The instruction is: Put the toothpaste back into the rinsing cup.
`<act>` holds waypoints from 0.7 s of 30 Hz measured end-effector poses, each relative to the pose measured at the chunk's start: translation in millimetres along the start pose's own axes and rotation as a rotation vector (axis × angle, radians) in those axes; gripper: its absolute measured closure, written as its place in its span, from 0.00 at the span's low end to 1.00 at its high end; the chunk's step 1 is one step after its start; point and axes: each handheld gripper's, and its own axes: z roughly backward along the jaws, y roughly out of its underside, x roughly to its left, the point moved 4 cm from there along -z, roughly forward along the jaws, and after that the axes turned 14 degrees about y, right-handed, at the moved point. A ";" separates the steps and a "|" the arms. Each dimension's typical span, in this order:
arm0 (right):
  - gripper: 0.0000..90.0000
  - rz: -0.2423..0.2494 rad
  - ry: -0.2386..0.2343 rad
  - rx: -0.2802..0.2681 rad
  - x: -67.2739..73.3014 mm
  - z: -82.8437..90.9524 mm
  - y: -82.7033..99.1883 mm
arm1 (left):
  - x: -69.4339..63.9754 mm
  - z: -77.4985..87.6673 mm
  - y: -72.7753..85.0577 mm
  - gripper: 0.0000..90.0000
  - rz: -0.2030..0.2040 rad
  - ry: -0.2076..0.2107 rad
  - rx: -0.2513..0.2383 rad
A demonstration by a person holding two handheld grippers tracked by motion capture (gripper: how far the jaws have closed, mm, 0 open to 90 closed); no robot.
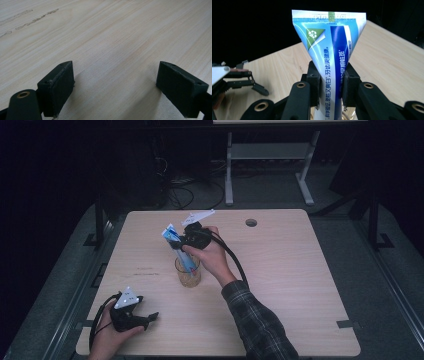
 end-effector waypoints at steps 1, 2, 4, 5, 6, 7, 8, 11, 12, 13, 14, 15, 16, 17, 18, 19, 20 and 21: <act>0.80 0.001 -0.005 0.004 0.9 -0.4 1.6 | 0.0 0.0 0.0 0.15 0.000 0.000 0.000; 0.80 0.001 -0.006 0.007 1.6 -0.4 3.1 | 0.0 0.0 0.0 0.15 0.000 0.000 0.000; 0.80 0.006 -0.007 0.012 2.4 -0.2 5.1 | 0.0 0.0 0.0 0.15 0.000 0.000 0.000; 0.80 0.006 -0.007 0.015 2.7 0.2 6.0 | 0.0 0.0 0.0 0.15 0.000 0.000 0.000; 0.80 0.006 -0.011 0.018 2.9 0.2 6.7 | 0.0 0.0 0.0 0.15 0.000 0.000 0.001; 0.79 0.009 -0.012 0.025 3.0 0.2 7.4 | -0.1 -0.1 -0.1 0.15 0.001 -0.001 -0.002; 0.79 0.015 -0.009 0.030 2.8 0.2 8.0 | 0.0 -0.1 -0.1 0.15 0.001 -0.001 -0.002; 0.79 0.020 -0.003 0.039 2.9 0.6 9.9 | -0.1 -0.2 -0.1 0.15 0.002 -0.001 -0.003; 0.79 0.025 -0.002 0.042 2.9 0.7 10.6 | -0.1 -0.2 -0.1 0.15 0.002 0.000 -0.003; 0.79 0.027 -0.002 0.039 2.8 0.8 11.2 | -0.1 -0.1 -0.1 0.15 0.001 0.000 -0.002; 0.79 0.023 -0.002 0.040 2.9 1.4 11.6 | -0.1 -0.1 -0.1 0.15 0.002 0.000 -0.002; 0.79 0.022 -0.001 0.038 2.9 1.5 11.8 | -0.1 -0.2 -0.1 0.15 0.002 -0.001 -0.003; 0.78 0.021 -0.002 0.037 2.8 1.5 11.9 | -0.1 -0.1 -0.1 0.15 0.001 0.000 -0.002; 0.78 0.020 -0.004 0.036 2.8 1.3 12.0 | -0.1 -0.2 -0.1 0.15 0.002 -0.001 -0.003; 0.77 0.018 -0.006 0.034 3.0 1.0 11.9 | -0.1 -0.2 -0.1 0.15 0.001 -0.001 -0.003; 0.74 0.014 -0.013 0.030 3.1 0.8 11.7 | 0.0 -0.1 -0.1 0.15 0.001 -0.001 -0.003; 0.68 0.007 -0.016 0.028 3.4 1.0 11.2 | 0.0 -0.2 -0.1 0.15 0.001 -0.001 -0.003; 0.63 0.008 -0.009 0.029 3.4 1.1 10.8 | 0.0 -0.1 -0.1 0.15 0.001 -0.001 -0.002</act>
